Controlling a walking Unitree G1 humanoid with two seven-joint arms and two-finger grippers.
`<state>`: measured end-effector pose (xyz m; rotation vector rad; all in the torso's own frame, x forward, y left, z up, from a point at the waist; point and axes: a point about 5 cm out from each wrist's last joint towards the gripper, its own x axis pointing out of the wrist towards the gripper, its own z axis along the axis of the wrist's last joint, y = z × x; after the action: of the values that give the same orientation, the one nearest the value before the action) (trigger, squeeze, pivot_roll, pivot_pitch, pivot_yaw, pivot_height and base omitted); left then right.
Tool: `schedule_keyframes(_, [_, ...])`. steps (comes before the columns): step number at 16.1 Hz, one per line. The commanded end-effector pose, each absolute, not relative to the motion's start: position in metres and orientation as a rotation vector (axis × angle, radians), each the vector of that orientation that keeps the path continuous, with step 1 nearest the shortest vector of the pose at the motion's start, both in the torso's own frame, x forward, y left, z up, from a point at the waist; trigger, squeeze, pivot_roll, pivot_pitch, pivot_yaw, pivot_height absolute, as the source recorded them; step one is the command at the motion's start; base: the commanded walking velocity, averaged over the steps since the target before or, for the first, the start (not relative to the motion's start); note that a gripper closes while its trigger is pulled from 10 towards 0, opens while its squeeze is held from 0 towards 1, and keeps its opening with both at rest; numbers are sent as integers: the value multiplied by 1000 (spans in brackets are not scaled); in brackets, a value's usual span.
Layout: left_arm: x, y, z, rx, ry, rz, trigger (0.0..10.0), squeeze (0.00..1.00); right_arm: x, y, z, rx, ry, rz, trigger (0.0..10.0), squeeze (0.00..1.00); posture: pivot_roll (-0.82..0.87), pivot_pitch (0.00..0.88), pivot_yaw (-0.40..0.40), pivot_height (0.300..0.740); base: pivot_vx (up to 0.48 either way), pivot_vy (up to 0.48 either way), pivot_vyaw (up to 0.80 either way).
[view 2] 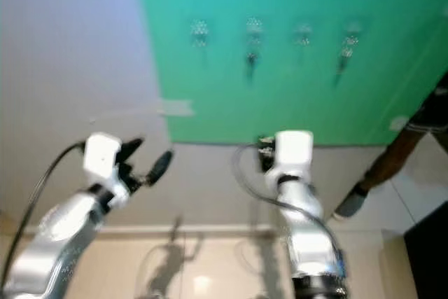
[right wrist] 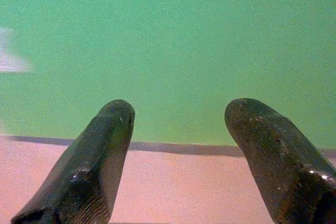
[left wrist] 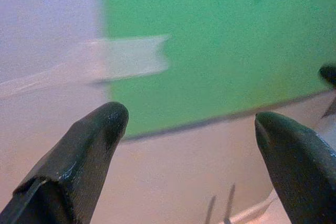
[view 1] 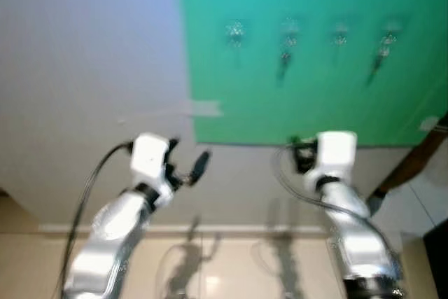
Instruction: Hang keys on a hook
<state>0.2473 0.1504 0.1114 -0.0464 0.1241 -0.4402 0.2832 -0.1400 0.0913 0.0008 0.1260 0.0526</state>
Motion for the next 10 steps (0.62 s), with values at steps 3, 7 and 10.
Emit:
schedule_keyframes(3, [251,144,112,-44,113,-448,10000,0,282,-147,99,-34,82,56,10000,0,28,0,11,722,0,472,0])
schedule_keyframes(7, [255,142,111,-22,98,-457,10000,0,278,-149,101,-45,68,65,10000,0,5,0,16,722,0,359,0])
schedule_keyframes(10, [259,146,104,-11,128,-413,10000,0,277,-148,102,-15,65,72,10000,0,-4,0,18,708,0,0,0])
